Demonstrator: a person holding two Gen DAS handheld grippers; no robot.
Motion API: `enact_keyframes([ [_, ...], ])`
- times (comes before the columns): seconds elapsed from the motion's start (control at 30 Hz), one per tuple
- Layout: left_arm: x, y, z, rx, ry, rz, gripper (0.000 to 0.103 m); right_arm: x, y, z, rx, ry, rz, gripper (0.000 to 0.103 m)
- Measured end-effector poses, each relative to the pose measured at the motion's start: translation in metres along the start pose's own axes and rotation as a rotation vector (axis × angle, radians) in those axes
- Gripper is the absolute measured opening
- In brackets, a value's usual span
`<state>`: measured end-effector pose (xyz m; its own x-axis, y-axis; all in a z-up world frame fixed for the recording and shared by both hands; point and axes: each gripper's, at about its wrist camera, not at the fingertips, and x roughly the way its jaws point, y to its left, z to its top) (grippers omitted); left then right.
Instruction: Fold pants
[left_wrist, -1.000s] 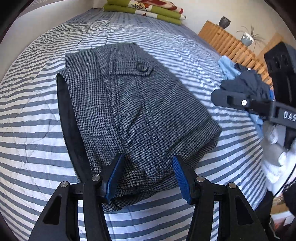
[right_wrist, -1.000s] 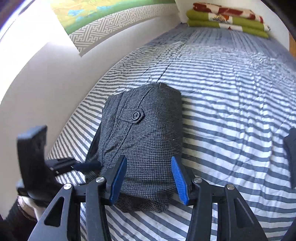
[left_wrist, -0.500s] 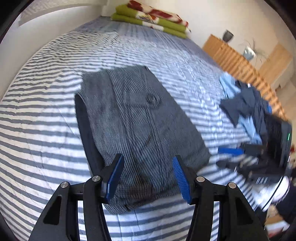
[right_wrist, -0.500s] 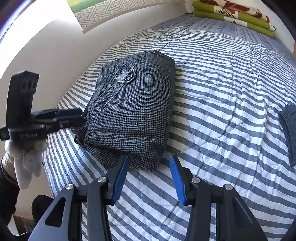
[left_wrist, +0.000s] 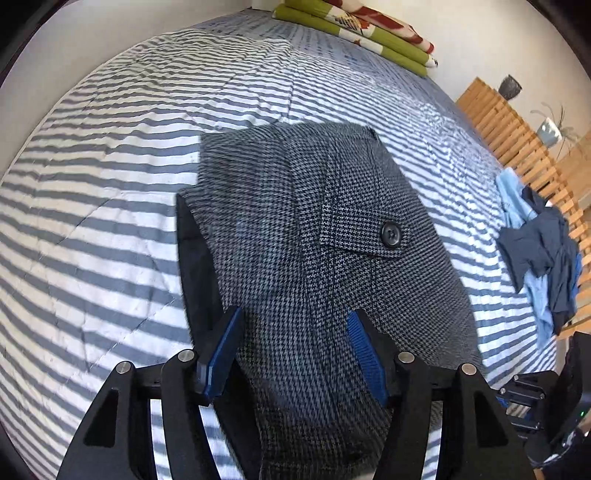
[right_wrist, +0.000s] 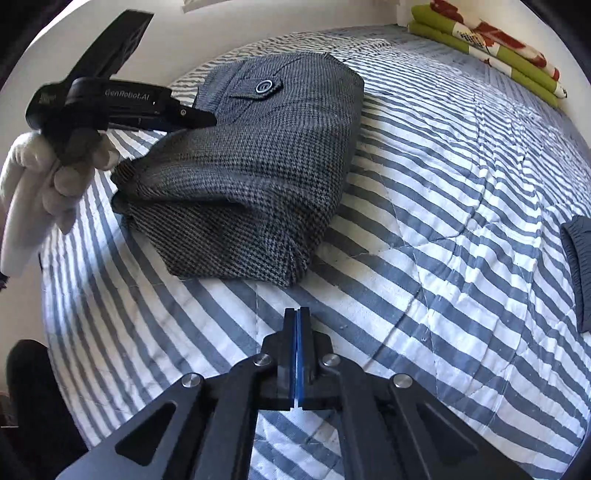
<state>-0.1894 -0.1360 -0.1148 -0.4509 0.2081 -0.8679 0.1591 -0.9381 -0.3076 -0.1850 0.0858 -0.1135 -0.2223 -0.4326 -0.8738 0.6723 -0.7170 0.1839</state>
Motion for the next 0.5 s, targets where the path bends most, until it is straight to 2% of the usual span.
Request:
enact_keyframes([
  [0.07, -0.018, 0.006, -0.004, -0.028, -0.025, -0.039, 0.065, -0.016, -0.004, 0.01, -0.005, -0.038, 0.026, 0.002],
  [0.1, -0.026, 0.012, -0.007, -0.041, -0.038, -0.045, 0.066, -0.023, -0.006, 0.016, -0.004, -0.055, 0.03, 0.008],
  [0.17, -0.039, 0.025, -0.009, -0.086, -0.059, -0.05, 0.069, -0.033, -0.016, 0.033, 0.029, -0.094, 0.054, 0.031],
  [0.2, -0.043, 0.033, -0.008, -0.112, -0.066, -0.061, 0.074, -0.035, -0.024, 0.043, 0.059, -0.112, 0.07, 0.054],
  [0.23, -0.043, 0.041, -0.006, -0.14, -0.07, -0.07, 0.081, -0.038, -0.026, 0.052, 0.084, -0.124, 0.085, 0.066],
  [0.3, -0.038, 0.051, -0.004, -0.195, -0.054, -0.081, 0.087, -0.032, -0.035, 0.075, 0.113, -0.121, 0.109, 0.067],
  [0.5, 0.006, 0.062, 0.005, -0.269, 0.063, -0.136, 0.087, 0.018, -0.061, 0.122, 0.17, -0.016, 0.161, 0.067],
])
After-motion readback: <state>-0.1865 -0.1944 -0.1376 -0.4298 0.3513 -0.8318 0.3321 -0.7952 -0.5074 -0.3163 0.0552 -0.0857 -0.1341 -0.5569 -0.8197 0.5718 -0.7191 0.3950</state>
